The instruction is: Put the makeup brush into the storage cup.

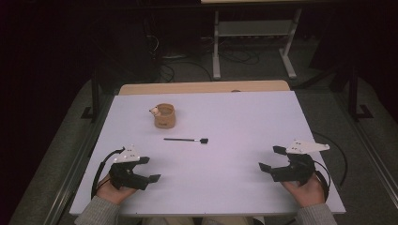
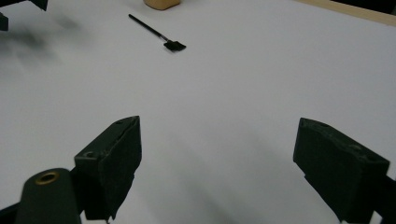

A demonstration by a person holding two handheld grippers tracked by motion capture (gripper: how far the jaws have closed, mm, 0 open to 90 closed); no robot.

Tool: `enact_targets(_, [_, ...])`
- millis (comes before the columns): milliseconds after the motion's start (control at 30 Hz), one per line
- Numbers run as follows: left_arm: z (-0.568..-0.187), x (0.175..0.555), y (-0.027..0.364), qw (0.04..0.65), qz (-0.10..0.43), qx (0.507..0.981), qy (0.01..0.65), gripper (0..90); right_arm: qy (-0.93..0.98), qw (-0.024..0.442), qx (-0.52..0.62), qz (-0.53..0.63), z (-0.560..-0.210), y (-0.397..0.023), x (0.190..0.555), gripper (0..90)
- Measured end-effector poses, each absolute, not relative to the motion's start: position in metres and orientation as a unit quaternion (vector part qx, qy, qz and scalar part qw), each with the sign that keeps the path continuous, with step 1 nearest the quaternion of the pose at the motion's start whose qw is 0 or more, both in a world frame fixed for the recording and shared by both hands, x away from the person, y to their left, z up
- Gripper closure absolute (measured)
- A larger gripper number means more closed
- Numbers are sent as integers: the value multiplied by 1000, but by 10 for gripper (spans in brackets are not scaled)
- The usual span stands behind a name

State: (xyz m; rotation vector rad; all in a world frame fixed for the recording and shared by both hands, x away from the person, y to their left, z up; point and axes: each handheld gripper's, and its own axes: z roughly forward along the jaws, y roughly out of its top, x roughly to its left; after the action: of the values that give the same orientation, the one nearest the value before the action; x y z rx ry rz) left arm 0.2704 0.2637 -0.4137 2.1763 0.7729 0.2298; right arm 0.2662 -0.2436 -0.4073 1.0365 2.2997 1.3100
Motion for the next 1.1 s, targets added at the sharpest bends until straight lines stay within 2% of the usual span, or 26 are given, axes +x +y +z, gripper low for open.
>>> enact_targets(600, [-412, 273, 264, 392, 90, 866, 297, 198, 799, 144, 366, 456, -408, -246, 266, 143])
enact_targets(1100, [-394, 286, 254, 376, 91, 886, 255, 266, 800, 144, 365, 454, -406, -248, 267, 145])
